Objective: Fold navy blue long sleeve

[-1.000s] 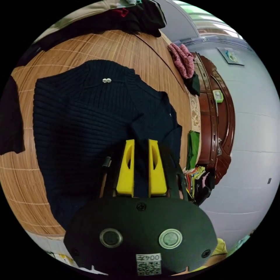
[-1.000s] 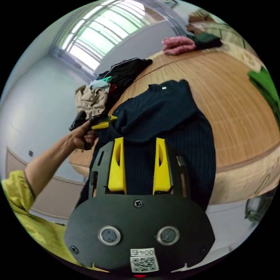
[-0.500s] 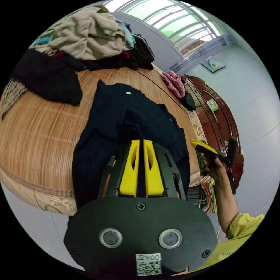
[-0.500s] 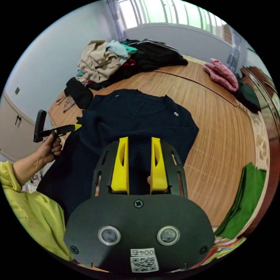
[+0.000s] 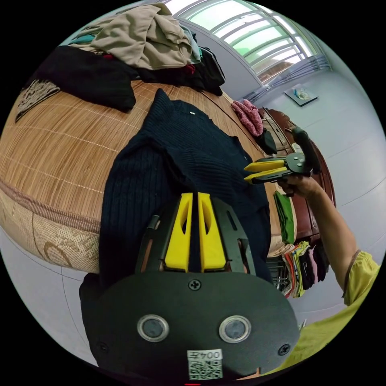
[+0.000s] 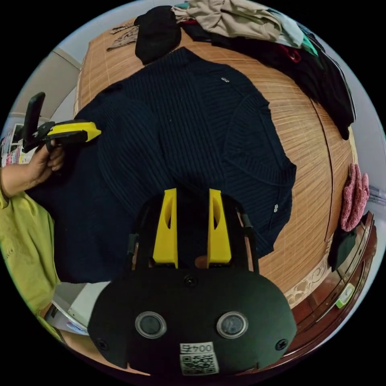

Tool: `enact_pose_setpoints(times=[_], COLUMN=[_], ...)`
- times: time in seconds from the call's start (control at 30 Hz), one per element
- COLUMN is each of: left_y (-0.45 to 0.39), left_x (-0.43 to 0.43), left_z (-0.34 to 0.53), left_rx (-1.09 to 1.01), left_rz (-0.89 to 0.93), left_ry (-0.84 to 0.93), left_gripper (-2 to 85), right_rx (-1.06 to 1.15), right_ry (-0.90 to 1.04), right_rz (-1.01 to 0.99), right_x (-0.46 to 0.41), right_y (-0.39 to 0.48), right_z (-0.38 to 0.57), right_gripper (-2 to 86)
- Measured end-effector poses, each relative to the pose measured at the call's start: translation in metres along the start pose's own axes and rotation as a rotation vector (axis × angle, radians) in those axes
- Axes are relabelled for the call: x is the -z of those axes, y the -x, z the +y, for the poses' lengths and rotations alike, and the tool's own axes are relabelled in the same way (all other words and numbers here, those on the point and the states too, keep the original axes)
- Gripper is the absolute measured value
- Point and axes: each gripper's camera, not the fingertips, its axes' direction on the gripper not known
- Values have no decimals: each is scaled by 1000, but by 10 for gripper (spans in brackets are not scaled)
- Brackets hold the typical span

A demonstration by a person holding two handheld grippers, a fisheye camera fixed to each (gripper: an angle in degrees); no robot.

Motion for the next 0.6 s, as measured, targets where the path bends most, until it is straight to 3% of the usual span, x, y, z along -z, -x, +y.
enact_pose_setpoints(times=[0.17,0.33,0.6], left_y=[-6,-15,-20], left_x=[2,7,12], left_z=[11,19,25], left_rx=[-23,-51,-32], left_rz=[-6,-29,-17], left_ry=[2,-7,-6], left_gripper=[26,26,25], right_rx=[10,20,70], right_ry=[-24,-320,-233], right_rz=[-2,-225,-220], right_x=[9,51,40], right_y=[-4,-4,11], right_z=[-21,-48,-109], right_gripper=[102,101,109])
